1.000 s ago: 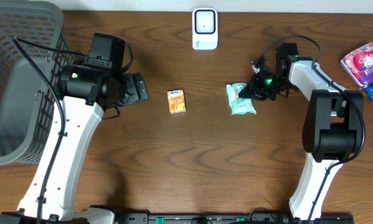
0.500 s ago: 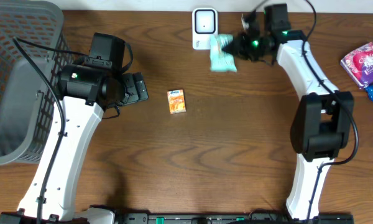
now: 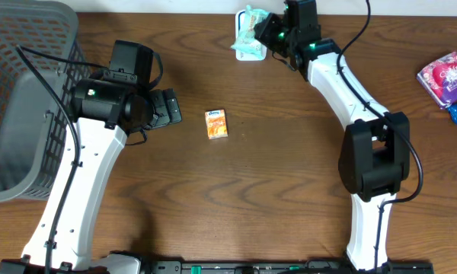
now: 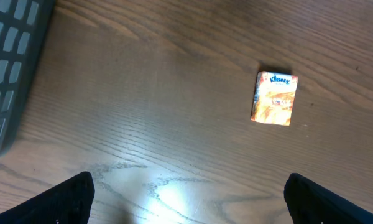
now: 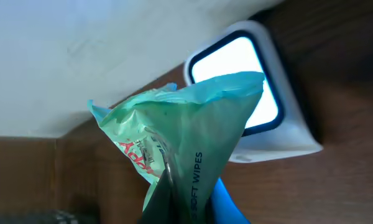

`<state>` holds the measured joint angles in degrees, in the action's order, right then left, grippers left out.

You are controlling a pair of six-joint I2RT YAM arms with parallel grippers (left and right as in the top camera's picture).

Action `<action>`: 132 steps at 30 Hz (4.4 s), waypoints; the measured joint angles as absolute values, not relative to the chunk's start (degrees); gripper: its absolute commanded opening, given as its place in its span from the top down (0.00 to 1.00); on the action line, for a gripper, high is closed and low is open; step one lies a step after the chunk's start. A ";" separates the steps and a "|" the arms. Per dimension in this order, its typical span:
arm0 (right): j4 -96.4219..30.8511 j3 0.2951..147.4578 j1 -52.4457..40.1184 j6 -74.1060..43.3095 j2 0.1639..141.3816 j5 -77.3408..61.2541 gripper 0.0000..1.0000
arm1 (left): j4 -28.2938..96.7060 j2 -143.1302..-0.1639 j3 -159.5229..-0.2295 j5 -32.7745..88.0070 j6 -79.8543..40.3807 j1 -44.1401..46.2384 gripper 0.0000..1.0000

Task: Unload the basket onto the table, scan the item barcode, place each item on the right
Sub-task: 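Raise the wipes pack to the scanner face, then carry the wipes pack right and drop it at the table edge, then reach the right gripper to the orange Kleenex pack and grasp it, then lift the Kleenex pack and move it toward the scanner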

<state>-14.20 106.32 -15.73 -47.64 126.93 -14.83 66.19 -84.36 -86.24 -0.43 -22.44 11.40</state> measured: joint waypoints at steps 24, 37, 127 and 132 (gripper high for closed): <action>-57.91 120.07 21.54 -28.10 127.13 -0.62 0.99 | 66.22 -84.36 -86.24 -0.43 -22.44 11.40 0.02; -59.35 119.33 35.31 -17.52 127.13 6.42 0.32 | 66.19 -84.36 -86.24 -0.43 -22.44 11.40 0.02; -97.51 108.36 -13.74 55.05 143.20 -68.45 0.99 | 66.19 -84.36 -86.24 -0.43 -22.44 11.40 0.02; -97.06 108.36 -13.23 57.23 143.20 -67.35 0.99 | 66.19 -84.38 -86.24 -0.43 -22.44 11.40 0.02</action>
